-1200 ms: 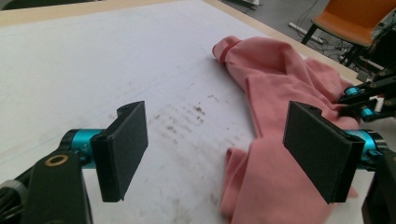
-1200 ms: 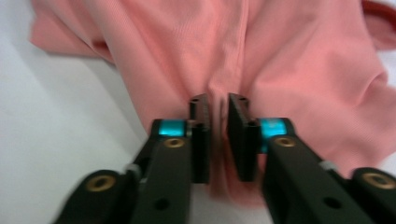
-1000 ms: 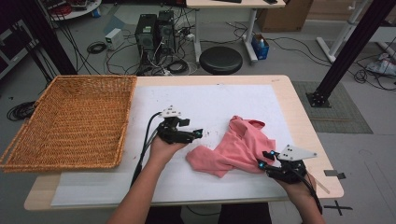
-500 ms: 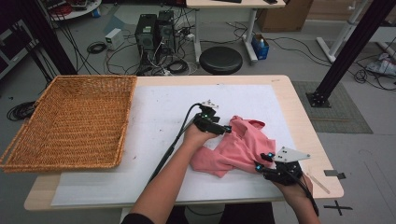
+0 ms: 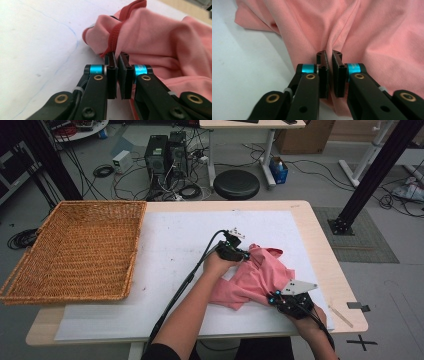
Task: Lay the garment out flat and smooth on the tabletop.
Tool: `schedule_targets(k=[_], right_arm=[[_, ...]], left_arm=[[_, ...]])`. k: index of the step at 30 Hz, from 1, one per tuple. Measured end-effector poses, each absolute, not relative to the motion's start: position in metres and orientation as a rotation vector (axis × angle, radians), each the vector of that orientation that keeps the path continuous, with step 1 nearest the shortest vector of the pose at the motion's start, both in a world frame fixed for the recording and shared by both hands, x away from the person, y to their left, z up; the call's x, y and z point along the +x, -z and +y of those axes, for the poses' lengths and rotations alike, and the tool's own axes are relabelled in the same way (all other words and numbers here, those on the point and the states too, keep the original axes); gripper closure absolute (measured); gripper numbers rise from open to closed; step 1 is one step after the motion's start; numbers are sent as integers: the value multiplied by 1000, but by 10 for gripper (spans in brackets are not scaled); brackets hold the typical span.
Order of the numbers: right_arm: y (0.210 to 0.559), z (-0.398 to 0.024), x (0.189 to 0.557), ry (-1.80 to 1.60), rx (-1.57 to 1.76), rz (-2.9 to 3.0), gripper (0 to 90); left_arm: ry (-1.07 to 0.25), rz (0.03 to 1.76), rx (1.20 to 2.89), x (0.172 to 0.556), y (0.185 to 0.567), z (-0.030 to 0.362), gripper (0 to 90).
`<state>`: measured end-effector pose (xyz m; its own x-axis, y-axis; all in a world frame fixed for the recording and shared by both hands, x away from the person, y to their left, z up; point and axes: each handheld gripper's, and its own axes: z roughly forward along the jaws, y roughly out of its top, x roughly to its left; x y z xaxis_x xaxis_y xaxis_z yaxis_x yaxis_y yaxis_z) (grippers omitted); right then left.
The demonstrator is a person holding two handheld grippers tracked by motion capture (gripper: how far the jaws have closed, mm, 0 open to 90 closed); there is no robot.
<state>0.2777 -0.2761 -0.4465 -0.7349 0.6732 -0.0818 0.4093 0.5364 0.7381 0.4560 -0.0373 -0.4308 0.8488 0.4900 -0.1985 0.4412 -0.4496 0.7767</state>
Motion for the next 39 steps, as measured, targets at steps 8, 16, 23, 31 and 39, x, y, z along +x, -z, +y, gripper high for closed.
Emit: schedule_targets(k=[8,16,23,31,39], right_arm=[[433,-266,284,-1075,783,2420,870],[416,-242,302,-1151,716,2374,871],[426,-230,311,-1095,706,2398,869],[431,-253,313,-1109,798,2380,747],[407,-227,329,-1207,741,2343,681]], left_arm=[[-161,751,1973,449,394,39,860],[-269,877,1904,432,377,111,859],[-280,973,1830,425,387,136,590],[-281,966,1789,408,395,139,385],[-289,960,1787,376,407,145,337]])
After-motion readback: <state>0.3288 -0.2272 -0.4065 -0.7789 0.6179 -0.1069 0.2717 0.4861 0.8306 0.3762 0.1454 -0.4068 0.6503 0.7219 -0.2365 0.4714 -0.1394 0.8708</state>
